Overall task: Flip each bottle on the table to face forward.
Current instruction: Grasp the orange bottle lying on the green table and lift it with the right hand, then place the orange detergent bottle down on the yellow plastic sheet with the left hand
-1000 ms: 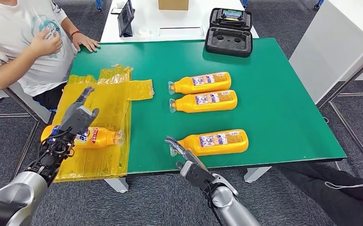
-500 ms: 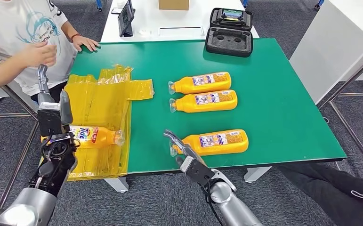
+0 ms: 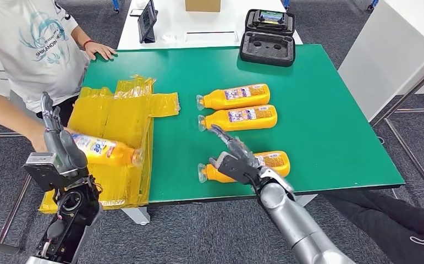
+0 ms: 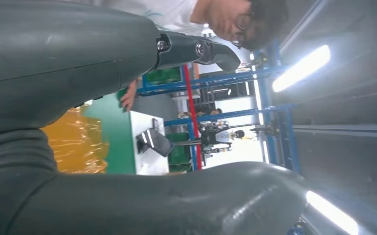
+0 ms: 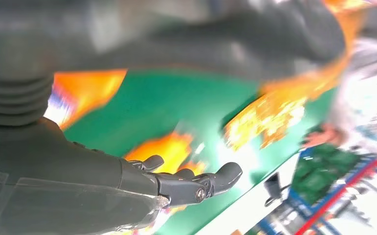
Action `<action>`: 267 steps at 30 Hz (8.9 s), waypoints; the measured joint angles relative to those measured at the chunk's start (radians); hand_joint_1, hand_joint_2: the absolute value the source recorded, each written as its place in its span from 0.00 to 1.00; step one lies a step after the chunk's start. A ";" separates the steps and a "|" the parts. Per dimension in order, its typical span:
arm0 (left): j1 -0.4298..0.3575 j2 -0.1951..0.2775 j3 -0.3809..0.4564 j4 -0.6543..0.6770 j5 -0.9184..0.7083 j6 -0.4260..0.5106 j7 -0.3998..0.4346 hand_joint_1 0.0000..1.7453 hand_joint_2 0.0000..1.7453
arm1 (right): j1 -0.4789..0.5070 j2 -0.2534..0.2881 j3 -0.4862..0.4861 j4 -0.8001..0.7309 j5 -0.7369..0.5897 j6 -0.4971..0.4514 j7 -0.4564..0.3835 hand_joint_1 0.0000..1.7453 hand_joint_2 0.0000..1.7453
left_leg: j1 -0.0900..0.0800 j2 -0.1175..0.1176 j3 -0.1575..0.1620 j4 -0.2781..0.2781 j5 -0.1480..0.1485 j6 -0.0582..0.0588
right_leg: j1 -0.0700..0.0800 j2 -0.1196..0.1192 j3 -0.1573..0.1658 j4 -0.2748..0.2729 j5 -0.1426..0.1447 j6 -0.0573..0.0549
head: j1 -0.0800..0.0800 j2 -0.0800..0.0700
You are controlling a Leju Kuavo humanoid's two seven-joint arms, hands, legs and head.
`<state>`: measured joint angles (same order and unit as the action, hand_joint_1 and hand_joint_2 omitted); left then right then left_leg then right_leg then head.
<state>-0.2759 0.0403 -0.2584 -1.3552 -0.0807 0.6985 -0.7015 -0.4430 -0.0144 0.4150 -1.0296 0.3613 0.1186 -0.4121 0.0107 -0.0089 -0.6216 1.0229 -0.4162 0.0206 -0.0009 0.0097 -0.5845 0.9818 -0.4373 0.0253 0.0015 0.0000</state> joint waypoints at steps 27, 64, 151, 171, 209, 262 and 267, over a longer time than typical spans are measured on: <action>0.122 -0.027 0.059 -0.008 -0.044 0.000 0.000 0.00 0.00 | -0.191 -0.293 0.080 0.059 0.053 0.226 0.149 0.00 1.00 | 0.000 -0.001 -0.002 0.000 0.000 0.000 | 0.000 -0.001 -0.001 0.000 0.000 0.000 | 0.000 0.000; 0.091 -0.029 0.060 0.094 -0.030 0.000 0.000 0.00 0.00 | -0.167 -0.269 0.223 0.157 0.046 0.225 0.080 0.00 1.00 | 0.000 -0.001 -0.002 0.000 0.000 0.000 | 0.000 -0.001 -0.001 0.000 0.000 0.000 | 0.000 0.000; 0.149 -0.062 0.114 0.078 0.044 0.000 0.000 0.00 0.00 | -0.355 -0.185 0.362 0.462 0.085 0.244 0.053 1.00 1.00 | 0.000 -0.001 -0.002 0.000 0.000 0.000 | 0.000 -0.001 -0.001 0.000 0.000 0.000 | 0.000 0.000; 0.246 -0.078 0.133 -0.027 0.060 -0.007 0.000 0.00 0.00 | -0.163 -0.120 0.118 0.158 -0.167 -0.037 -0.172 1.00 1.00 | 0.000 0.000 -0.002 0.000 0.000 0.000 | 0.001 -0.001 -0.002 0.000 0.000 0.000 | 0.000 0.000; 0.104 -0.089 -0.307 0.052 0.159 -0.484 0.075 0.00 0.75 | 0.142 0.128 0.009 0.057 -0.167 0.002 -0.287 1.00 1.00 | 0.000 0.000 -0.004 0.000 0.000 0.000 | 0.001 0.000 -0.005 0.000 0.000 0.000 | 0.000 0.000; 0.081 -0.113 -0.334 0.176 0.298 -0.675 0.088 0.99 1.00 | 0.207 0.136 -0.068 -0.018 -0.069 0.072 -0.276 1.00 1.00 | 0.000 0.000 -0.005 0.000 0.000 0.000 | 0.001 0.000 -0.005 0.000 0.000 0.000 | 0.000 0.000; 0.081 -0.112 -0.330 0.176 0.339 -0.720 0.113 1.00 1.00 | 0.211 0.136 -0.069 -0.018 -0.058 0.072 -0.276 1.00 1.00 | 0.000 0.000 -0.005 0.000 0.000 0.000 | 0.001 0.000 -0.005 0.000 0.000 0.000 | 0.000 0.000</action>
<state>-0.1952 -0.0717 -0.5881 -1.1795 0.2586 -0.0218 -0.5887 -0.2323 0.1213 0.3464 -1.0479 0.3029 0.1904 -0.6880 0.0110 -0.0087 -0.6264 1.0230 -0.4167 0.0207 -0.0004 0.0097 -0.5898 0.9816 -0.4375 0.0254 0.0014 0.0000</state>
